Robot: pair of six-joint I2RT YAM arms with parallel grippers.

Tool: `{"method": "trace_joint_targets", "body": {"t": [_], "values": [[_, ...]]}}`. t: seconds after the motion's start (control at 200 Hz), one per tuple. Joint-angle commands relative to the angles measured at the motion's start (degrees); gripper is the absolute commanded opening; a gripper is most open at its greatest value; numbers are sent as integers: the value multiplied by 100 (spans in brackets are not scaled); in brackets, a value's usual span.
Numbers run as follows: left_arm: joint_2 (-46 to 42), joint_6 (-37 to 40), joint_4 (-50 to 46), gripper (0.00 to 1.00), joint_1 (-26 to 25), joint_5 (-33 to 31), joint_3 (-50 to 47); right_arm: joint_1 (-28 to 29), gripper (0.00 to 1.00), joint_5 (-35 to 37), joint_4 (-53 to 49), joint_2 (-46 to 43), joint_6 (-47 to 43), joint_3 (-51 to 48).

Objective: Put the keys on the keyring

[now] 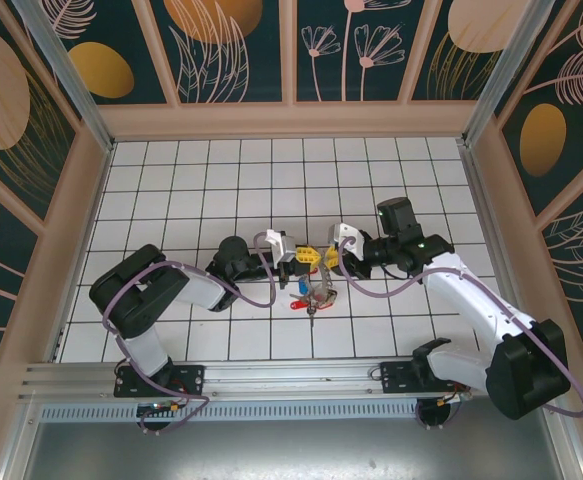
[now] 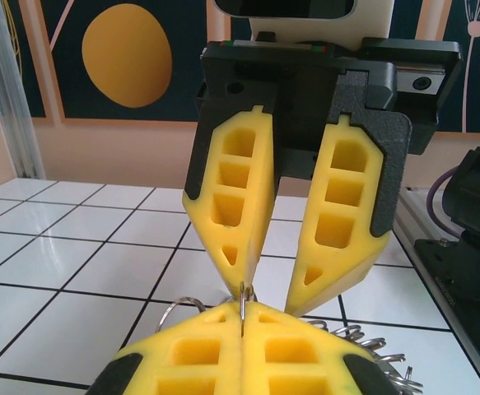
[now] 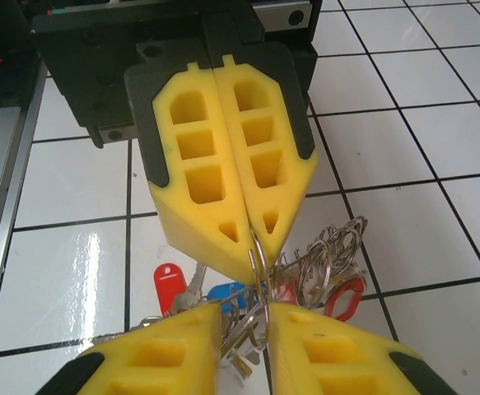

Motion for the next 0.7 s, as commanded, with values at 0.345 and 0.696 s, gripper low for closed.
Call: {"method": "trace_joint_targets", "body": {"t": [0.345,0.696], "values": [[137,-112,858,0,-15,287,42,56,9,-253,230,142,-376,111],[194,-111,838,0,-10,288,42,57,15,-602,221,196,-447,172]]}}
